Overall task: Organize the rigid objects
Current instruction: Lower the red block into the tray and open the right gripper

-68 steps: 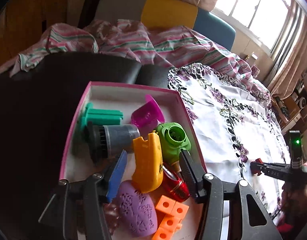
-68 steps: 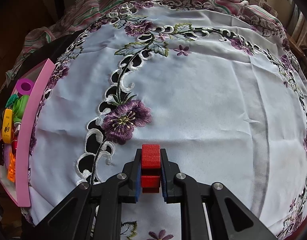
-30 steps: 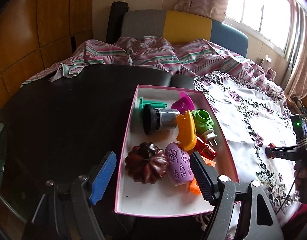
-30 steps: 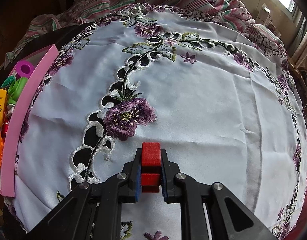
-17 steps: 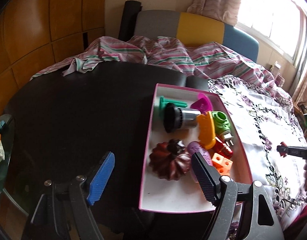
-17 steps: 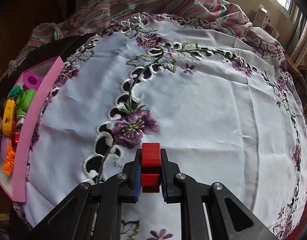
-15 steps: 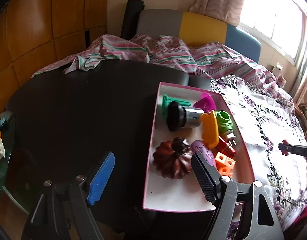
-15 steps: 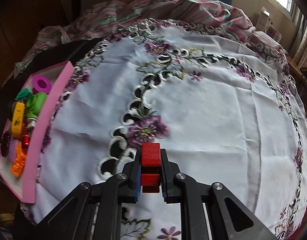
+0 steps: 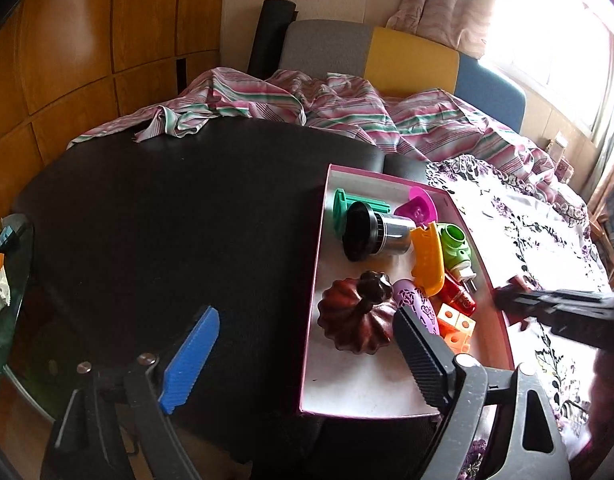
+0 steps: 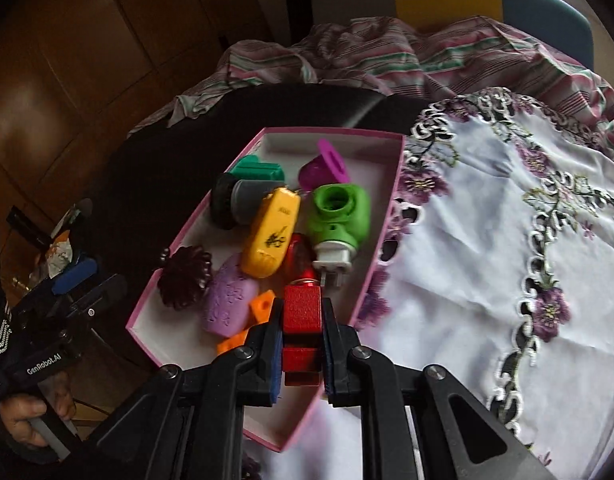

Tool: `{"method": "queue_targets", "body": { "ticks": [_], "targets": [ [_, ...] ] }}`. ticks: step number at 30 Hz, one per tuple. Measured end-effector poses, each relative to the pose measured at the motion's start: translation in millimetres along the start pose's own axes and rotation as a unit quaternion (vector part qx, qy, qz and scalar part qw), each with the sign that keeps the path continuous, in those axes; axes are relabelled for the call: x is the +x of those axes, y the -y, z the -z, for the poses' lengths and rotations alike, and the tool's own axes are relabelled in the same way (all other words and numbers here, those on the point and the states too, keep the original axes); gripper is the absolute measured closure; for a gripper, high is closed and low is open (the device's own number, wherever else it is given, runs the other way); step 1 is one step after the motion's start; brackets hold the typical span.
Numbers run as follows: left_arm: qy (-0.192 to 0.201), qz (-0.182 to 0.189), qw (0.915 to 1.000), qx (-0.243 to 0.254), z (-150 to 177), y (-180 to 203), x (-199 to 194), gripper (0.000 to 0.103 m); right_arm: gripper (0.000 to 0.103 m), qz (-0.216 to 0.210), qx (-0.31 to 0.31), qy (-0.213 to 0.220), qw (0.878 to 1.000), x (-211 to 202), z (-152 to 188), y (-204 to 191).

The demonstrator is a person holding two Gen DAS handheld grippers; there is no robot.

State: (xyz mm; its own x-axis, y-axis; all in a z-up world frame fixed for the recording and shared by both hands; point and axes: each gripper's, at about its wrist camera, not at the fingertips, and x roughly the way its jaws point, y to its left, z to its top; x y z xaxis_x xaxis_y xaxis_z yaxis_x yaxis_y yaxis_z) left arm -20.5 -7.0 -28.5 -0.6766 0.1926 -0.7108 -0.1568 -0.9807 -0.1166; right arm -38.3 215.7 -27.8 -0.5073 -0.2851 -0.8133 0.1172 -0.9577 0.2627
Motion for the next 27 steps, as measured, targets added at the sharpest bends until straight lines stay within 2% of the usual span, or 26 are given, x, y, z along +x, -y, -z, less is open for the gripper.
{"method": "queue_targets", "body": {
  "ticks": [5,6,9,21,27],
  "targets": [
    [-0.004,0.004,1.0000,-0.003,0,-1,3,0.008,0.088,-0.057,0.011,-0.018,0.998,28,-7,-16],
    [-0.005,0.005,1.0000,-0.002,0,-1,3,0.007,0.088,-0.057,0.012,-0.022,0.998,35,-9,-18],
    [-0.003,0.005,1.0000,0.002,0,0,2,0.003,0.082,-0.031,0.018,-0.018,0.999,45,-11,-18],
    [0.000,-0.012,0.9999,0.004,-1,0,1,0.000,0.076,-0.040,0.062,0.027,0.997,25,-10,-3],
    [-0.001,-0.024,0.9997,0.004,0,1,-1,0.000,0.074,0.000,0.071,0.044,0.997,14,-7,-2]
  ]
}}
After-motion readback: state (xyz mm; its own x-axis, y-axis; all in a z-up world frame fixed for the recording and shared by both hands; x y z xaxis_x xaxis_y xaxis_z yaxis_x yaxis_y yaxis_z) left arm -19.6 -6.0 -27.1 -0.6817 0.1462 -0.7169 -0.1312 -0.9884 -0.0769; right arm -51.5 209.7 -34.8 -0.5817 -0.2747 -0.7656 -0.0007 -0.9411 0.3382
